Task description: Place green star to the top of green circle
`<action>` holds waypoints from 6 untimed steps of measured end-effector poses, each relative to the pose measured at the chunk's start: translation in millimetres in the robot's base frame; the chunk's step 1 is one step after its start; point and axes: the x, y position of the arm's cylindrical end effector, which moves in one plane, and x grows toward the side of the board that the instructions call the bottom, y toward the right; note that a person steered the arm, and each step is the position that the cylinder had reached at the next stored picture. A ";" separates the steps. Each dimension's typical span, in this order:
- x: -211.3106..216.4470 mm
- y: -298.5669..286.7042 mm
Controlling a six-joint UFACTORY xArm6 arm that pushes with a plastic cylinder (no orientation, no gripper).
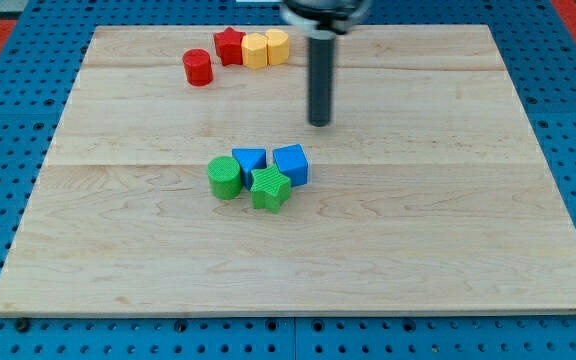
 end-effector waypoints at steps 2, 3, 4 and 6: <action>101.1 17.2; 119.5 -14.8; 122.6 -73.8; 104.7 -114.7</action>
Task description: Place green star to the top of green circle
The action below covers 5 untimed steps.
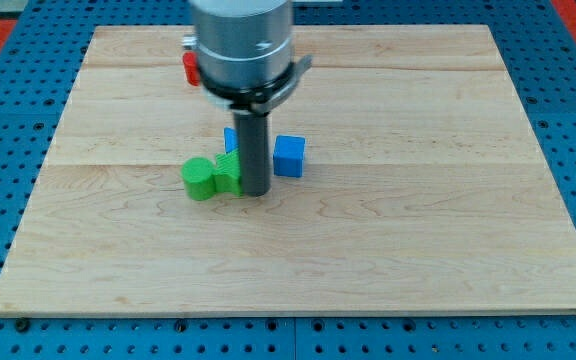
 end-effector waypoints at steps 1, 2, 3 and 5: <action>0.0 -5.8; -9.5 -6.2; -6.8 -34.4; -42.1 -48.8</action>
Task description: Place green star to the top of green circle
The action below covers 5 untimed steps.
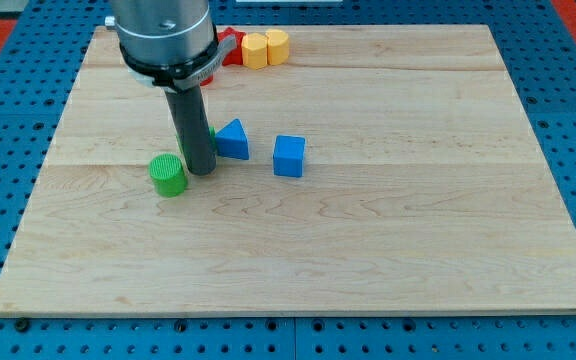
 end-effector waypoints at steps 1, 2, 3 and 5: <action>-26.6 17.5; -53.1 44.4; -39.3 -15.4; -44.4 -19.9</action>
